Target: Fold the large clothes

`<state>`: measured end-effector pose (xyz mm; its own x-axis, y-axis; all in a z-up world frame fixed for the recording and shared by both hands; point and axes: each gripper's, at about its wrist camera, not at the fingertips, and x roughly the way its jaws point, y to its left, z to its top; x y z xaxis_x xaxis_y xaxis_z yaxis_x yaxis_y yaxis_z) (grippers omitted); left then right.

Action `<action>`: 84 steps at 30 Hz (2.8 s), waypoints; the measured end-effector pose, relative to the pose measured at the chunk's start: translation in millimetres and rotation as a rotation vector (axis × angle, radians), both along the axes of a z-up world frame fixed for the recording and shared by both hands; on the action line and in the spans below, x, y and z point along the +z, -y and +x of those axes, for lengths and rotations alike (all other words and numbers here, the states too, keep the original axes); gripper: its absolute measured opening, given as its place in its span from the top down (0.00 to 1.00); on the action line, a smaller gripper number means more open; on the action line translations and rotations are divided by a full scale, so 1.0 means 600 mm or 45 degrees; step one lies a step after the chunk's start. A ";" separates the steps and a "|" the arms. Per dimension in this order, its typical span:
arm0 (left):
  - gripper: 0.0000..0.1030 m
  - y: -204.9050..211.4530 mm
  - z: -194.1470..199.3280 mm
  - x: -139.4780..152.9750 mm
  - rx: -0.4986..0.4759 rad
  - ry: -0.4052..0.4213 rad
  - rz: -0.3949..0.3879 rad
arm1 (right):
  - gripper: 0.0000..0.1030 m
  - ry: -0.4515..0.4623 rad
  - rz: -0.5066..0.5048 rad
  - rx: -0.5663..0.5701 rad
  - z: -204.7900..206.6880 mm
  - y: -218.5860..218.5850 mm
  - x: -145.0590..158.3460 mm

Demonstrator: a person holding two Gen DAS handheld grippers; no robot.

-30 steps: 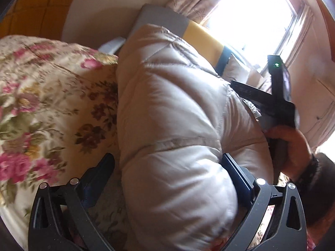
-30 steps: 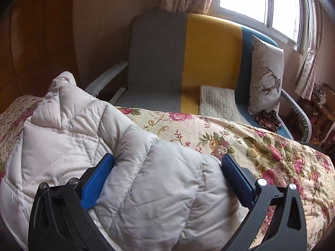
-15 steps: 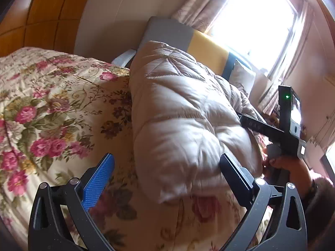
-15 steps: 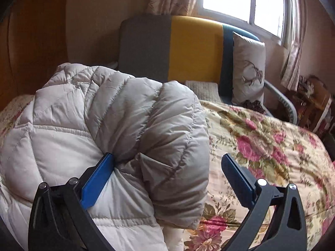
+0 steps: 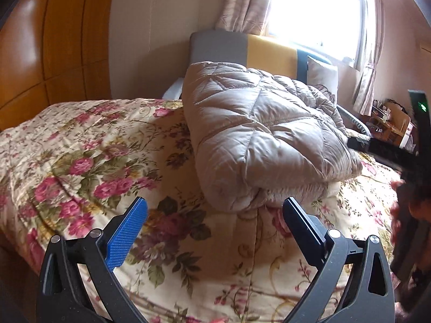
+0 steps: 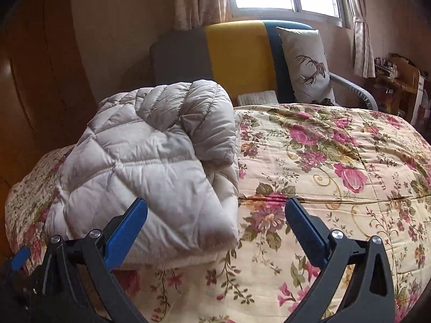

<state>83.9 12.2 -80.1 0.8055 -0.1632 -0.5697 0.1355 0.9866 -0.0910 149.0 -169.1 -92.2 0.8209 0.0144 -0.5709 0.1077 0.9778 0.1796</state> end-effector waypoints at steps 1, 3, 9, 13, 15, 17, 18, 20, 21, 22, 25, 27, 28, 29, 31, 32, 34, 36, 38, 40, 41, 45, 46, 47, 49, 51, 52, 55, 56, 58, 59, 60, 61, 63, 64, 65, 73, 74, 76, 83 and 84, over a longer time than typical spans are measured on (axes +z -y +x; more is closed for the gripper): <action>0.04 -0.003 -0.003 0.000 0.017 -0.004 0.000 | 0.02 0.001 -0.026 0.007 -0.011 -0.007 -0.001; 0.04 -0.008 -0.008 -0.001 0.042 -0.009 -0.001 | 0.02 -0.018 -0.074 0.019 -0.030 -0.019 -0.007; 0.04 -0.017 -0.025 0.003 0.175 0.016 0.067 | 0.02 -0.047 -0.046 0.067 -0.081 -0.044 -0.021; 0.04 -0.022 -0.026 0.004 0.192 0.007 0.070 | 0.02 -0.067 -0.073 0.074 -0.089 -0.062 -0.022; 0.04 -0.024 -0.023 0.003 0.209 -0.001 0.084 | 0.02 -0.066 -0.092 0.077 -0.095 -0.069 -0.020; 0.04 -0.026 -0.022 0.004 0.227 -0.004 0.092 | 0.02 -0.077 -0.105 0.082 -0.101 -0.073 -0.022; 0.04 -0.027 -0.022 0.005 0.235 -0.002 0.091 | 0.02 -0.074 -0.106 0.079 -0.105 -0.073 -0.022; 0.04 -0.029 -0.023 0.006 0.248 0.004 0.090 | 0.02 -0.067 -0.104 0.068 -0.111 -0.072 -0.024; 0.04 -0.029 -0.024 0.006 0.253 0.008 0.091 | 0.02 -0.070 -0.103 0.063 -0.113 -0.071 -0.025; 0.04 -0.029 -0.025 0.007 0.255 0.012 0.092 | 0.02 -0.075 -0.102 0.060 -0.115 -0.070 -0.026; 0.04 -0.028 -0.028 0.008 0.252 0.020 0.094 | 0.02 -0.077 -0.113 0.057 -0.119 -0.070 -0.028; 0.04 -0.027 -0.028 0.008 0.249 0.024 0.098 | 0.02 -0.074 -0.130 0.059 -0.121 -0.072 -0.029; 0.04 -0.027 -0.028 0.008 0.249 0.024 0.098 | 0.02 -0.072 -0.137 0.060 -0.122 -0.072 -0.030; 0.04 -0.026 -0.028 0.008 0.250 0.024 0.097 | 0.02 -0.072 -0.143 0.062 -0.123 -0.072 -0.030; 0.04 -0.026 -0.029 0.007 0.251 0.023 0.096 | 0.02 -0.070 -0.143 0.067 -0.124 -0.071 -0.030; 0.04 -0.027 -0.028 0.007 0.251 0.021 0.095 | 0.02 -0.072 -0.140 0.066 -0.124 -0.072 -0.031; 0.04 -0.026 -0.028 0.007 0.251 0.017 0.093 | 0.02 -0.077 -0.132 0.072 -0.123 -0.071 -0.032; 0.04 -0.025 -0.028 0.006 0.254 0.013 0.094 | 0.02 -0.079 -0.129 0.076 -0.123 -0.072 -0.032; 0.04 -0.025 -0.027 0.005 0.253 0.011 0.093 | 0.02 -0.080 -0.129 0.081 -0.123 -0.073 -0.033; 0.03 -0.026 -0.027 0.003 0.253 0.008 0.092 | 0.02 -0.081 -0.128 0.088 -0.122 -0.073 -0.033; 0.04 -0.026 -0.026 0.003 0.252 0.006 0.092 | 0.02 -0.080 -0.128 0.088 -0.122 -0.073 -0.033; 0.04 -0.026 -0.026 0.001 0.253 0.004 0.093 | 0.02 -0.081 -0.125 0.086 -0.122 -0.072 -0.032; 0.04 -0.026 -0.026 0.001 0.253 0.004 0.092 | 0.02 -0.082 -0.124 0.086 -0.122 -0.071 -0.032; 0.04 -0.026 -0.027 0.000 0.253 0.005 0.092 | 0.02 -0.082 -0.122 0.085 -0.122 -0.070 -0.032; 0.04 -0.025 -0.027 0.000 0.254 0.004 0.093 | 0.02 -0.085 -0.123 0.086 -0.121 -0.071 -0.032; 0.04 -0.025 -0.027 0.000 0.253 0.005 0.093 | 0.02 -0.086 -0.125 0.087 -0.121 -0.071 -0.032; 0.04 -0.025 -0.027 0.000 0.253 0.004 0.093 | 0.02 -0.087 -0.124 0.088 -0.121 -0.071 -0.032; 0.04 -0.025 -0.027 -0.001 0.254 0.004 0.093 | 0.02 -0.086 -0.125 0.088 -0.121 -0.071 -0.033; 0.04 -0.025 -0.027 -0.001 0.253 0.003 0.093 | 0.02 -0.087 -0.124 0.088 -0.121 -0.071 -0.033; 0.04 -0.024 -0.027 -0.003 0.253 0.003 0.094 | 0.02 -0.088 -0.123 0.086 -0.121 -0.071 -0.033; 0.04 -0.024 -0.027 -0.003 0.253 0.003 0.094 | 0.02 -0.088 -0.123 0.087 -0.121 -0.071 -0.034; 0.04 -0.024 -0.027 -0.002 0.253 0.002 0.094 | 0.02 -0.089 -0.123 0.087 -0.121 -0.070 -0.034; 0.04 -0.024 -0.027 -0.003 0.252 0.001 0.094 | 0.02 -0.090 -0.123 0.088 -0.120 -0.070 -0.035; 0.04 -0.025 -0.027 -0.005 0.251 0.000 0.095 | 0.02 -0.090 -0.122 0.089 -0.120 -0.071 -0.035; 0.04 -0.025 -0.027 -0.007 0.250 -0.001 0.094 | 0.02 -0.090 -0.122 0.090 -0.120 -0.071 -0.035; 0.04 -0.025 -0.027 -0.006 0.250 -0.001 0.094 | 0.02 -0.091 -0.123 0.091 -0.120 -0.071 -0.035; 0.04 -0.025 -0.028 -0.006 0.245 0.007 0.091 | 0.02 -0.092 -0.123 0.094 -0.119 -0.070 -0.036; 0.04 -0.025 -0.029 -0.006 0.245 0.008 0.092 | 0.02 -0.091 -0.125 0.094 -0.120 -0.071 -0.036; 0.04 -0.026 -0.028 -0.006 0.243 0.006 0.092 | 0.02 -0.089 -0.124 0.095 -0.120 -0.071 -0.036; 0.04 -0.027 -0.027 -0.006 0.244 0.001 0.091 | 0.02 -0.094 -0.124 0.100 -0.119 -0.073 -0.038; 0.04 -0.027 -0.026 -0.007 0.243 0.001 0.091 | 0.02 -0.095 -0.123 0.101 -0.119 -0.073 -0.038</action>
<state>68.2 28.6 -84.0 0.8183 0.0333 -0.5739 -0.0543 0.9983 -0.0196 77.5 -125.4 -114.9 0.7745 0.0198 -0.6323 0.0387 0.9961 0.0787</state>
